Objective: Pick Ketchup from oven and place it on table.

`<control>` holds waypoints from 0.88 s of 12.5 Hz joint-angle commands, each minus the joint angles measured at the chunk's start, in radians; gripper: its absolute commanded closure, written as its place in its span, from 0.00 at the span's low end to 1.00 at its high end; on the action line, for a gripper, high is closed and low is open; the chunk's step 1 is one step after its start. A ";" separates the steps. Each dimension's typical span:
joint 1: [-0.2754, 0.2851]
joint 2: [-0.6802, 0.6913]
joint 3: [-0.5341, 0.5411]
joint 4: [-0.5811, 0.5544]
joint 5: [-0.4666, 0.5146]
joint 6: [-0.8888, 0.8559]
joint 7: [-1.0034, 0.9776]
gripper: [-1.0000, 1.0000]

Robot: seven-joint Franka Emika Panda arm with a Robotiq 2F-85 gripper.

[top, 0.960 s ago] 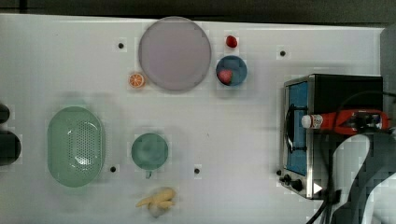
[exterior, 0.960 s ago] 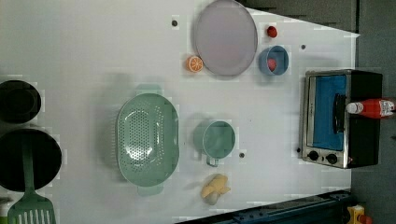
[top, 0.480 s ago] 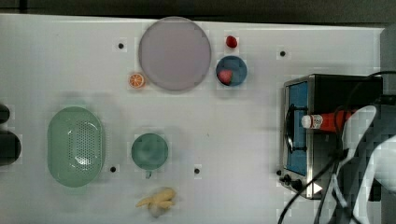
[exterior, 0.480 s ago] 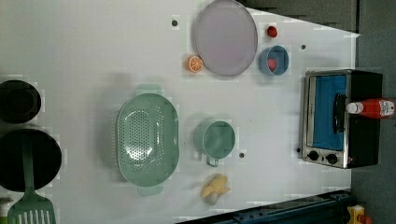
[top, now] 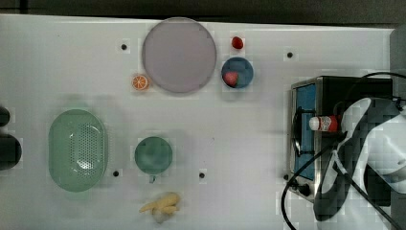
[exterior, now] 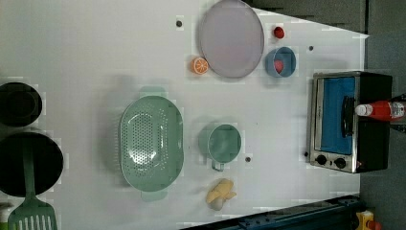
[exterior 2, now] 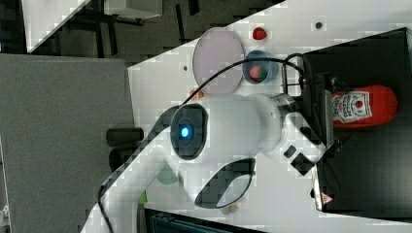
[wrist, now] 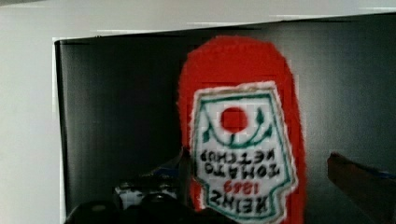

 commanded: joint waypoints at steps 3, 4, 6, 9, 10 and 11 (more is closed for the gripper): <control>-0.020 0.017 0.014 0.003 0.053 0.033 0.002 0.04; -0.021 0.018 0.014 0.002 0.063 0.036 0.001 0.16; -0.021 0.015 0.015 0.000 0.064 0.036 0.001 0.36; -0.018 -0.016 0.013 0.034 0.058 0.006 0.001 0.36; -0.012 -0.038 0.015 0.055 0.058 -0.032 0.001 0.36; -0.005 -0.063 0.015 0.079 0.053 -0.079 0.001 0.36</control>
